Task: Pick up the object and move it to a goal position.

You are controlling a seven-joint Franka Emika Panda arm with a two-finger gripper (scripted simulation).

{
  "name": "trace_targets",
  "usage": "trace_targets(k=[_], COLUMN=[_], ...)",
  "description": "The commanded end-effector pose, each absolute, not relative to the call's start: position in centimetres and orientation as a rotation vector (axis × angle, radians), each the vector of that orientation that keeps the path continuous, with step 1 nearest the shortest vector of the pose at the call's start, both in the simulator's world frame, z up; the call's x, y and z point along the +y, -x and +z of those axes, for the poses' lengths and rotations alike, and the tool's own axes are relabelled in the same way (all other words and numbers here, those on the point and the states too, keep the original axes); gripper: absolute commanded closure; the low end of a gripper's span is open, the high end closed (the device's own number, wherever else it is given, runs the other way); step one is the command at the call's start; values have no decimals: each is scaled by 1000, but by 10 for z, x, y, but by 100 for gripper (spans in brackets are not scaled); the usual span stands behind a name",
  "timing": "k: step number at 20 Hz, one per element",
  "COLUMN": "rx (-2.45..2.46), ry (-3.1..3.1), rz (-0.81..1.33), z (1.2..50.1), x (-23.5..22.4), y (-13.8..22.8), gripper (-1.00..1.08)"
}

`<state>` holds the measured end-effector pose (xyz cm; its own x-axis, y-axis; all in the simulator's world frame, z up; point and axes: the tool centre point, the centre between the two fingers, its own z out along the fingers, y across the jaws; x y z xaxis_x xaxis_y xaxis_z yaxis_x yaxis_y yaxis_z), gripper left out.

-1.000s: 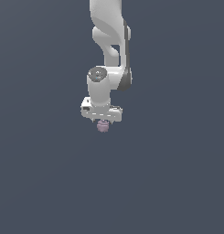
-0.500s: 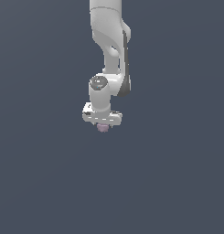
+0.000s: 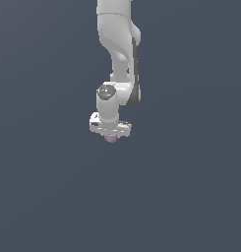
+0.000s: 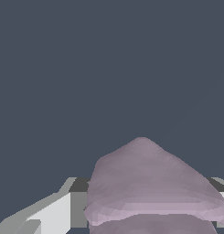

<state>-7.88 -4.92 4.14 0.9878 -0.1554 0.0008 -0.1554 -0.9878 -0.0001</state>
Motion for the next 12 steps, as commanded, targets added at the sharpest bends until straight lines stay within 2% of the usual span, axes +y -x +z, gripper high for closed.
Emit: trace_targets(k=[1, 12], rx=[245, 245], ry=[3132, 3132], rz=[0, -1], z=[40, 42], x=[-49, -36], y=[79, 75], gripper=[108, 108])
